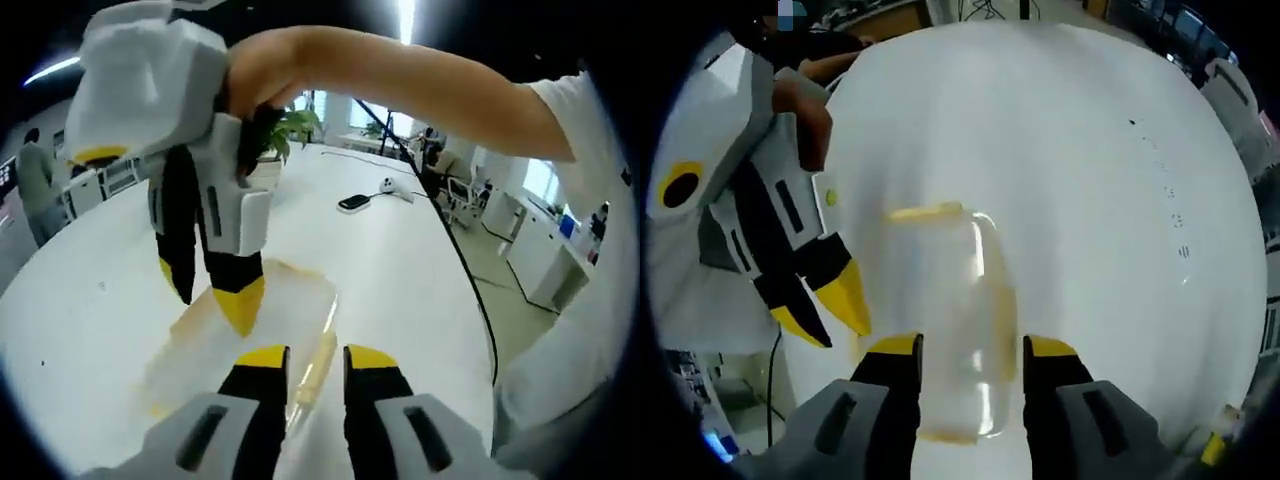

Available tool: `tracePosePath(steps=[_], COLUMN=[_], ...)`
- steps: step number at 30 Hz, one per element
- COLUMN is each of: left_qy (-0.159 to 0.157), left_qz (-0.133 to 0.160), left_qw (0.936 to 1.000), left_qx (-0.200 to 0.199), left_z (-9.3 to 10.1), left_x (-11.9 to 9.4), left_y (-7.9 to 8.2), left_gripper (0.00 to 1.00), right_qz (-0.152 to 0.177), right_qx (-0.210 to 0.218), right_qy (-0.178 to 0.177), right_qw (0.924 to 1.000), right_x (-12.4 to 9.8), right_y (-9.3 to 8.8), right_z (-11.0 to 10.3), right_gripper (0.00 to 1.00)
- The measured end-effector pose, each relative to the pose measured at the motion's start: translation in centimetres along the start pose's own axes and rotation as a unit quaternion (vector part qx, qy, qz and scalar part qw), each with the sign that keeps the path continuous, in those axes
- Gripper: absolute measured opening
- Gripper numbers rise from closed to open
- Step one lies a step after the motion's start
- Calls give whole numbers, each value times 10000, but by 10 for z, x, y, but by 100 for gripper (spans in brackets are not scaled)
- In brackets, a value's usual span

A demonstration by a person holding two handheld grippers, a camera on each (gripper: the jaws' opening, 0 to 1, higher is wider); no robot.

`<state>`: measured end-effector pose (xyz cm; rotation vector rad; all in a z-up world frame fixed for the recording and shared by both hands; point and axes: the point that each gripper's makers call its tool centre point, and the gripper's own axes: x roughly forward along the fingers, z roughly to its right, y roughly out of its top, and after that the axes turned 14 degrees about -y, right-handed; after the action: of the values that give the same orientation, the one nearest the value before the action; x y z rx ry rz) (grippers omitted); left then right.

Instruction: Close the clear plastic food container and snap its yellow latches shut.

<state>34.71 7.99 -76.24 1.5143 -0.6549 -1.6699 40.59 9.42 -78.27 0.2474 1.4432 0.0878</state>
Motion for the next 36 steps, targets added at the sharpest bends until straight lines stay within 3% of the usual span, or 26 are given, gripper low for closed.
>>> tracePosePath(steps=[3,5,9,11,15,21,26,36], left_qy=[102,-70,0,-27,116,34,148,288], left_qz=[-281,-610,-1031,-1454,-1903,-1927,-1971,-2005], left_qw=[9986,9949,9889,9799,9638,9625,9619,9570], left_qx=[447,805,1066,1366,1866,1911,1890,2076], left_z=[-4,2,5,8,8,7,8,8], left_x=[2,5,10,11,10,10,11,12], left_y=[1,-1,-3,-11,-13,-13,-14,-15], left_gripper=[15,16,20,20,22,22,22,21], right_qz=[-118,-192,-214,-277,-382,-554,-691,-627], right_qx=[10,64,-28,-1,-125,-172,-196,-144], right_qy=[-22,29,165,183,87,13,-21,-35], right_qw=[9999,9998,9996,9994,9992,9983,9974,9979], right_x=[1,2,2,4,2,2,2,1], right_y=[1,1,4,5,4,4,5,4], right_z=[3,1,-6,-6,-9,-8,-7,-9], right_gripper=[35,35,36,36,35,35,35,35])
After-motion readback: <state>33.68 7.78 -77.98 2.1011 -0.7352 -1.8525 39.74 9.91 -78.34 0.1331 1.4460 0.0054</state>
